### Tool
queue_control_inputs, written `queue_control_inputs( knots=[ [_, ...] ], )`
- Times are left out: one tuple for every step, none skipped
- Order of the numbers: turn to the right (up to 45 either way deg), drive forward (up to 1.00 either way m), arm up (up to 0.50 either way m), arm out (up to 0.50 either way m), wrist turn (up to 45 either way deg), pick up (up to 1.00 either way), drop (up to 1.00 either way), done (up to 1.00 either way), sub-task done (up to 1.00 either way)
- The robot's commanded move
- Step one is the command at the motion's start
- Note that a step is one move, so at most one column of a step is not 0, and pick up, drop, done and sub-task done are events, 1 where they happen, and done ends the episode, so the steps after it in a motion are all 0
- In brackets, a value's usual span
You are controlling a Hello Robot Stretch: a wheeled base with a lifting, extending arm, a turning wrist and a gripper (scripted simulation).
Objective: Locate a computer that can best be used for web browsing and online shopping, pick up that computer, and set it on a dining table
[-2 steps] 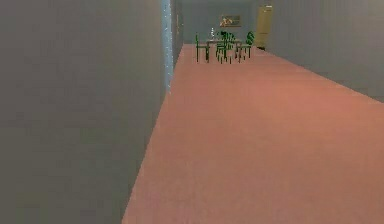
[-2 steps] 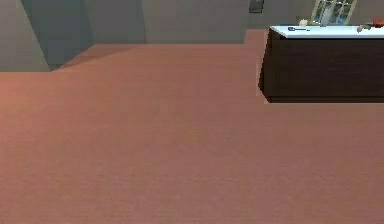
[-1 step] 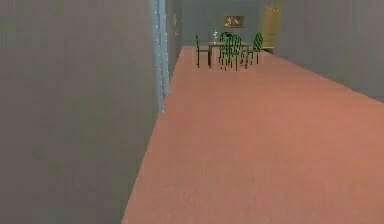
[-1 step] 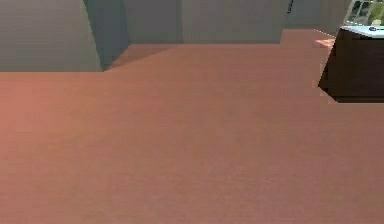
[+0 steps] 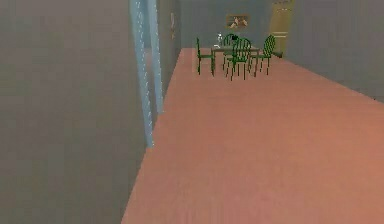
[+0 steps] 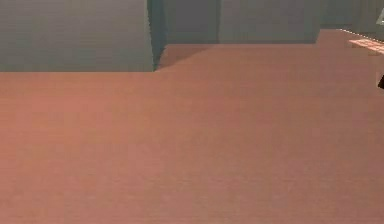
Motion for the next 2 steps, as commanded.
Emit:
queue_control_inputs(
  knots=[
    [0.0,1.0,0.0,0.0,0.0,0.0,0.0,0.0,0.0],
    [-3.0,0.0,0.0,0.0,0.0,0.0,0.0,0.0,0.0]
  ],
)
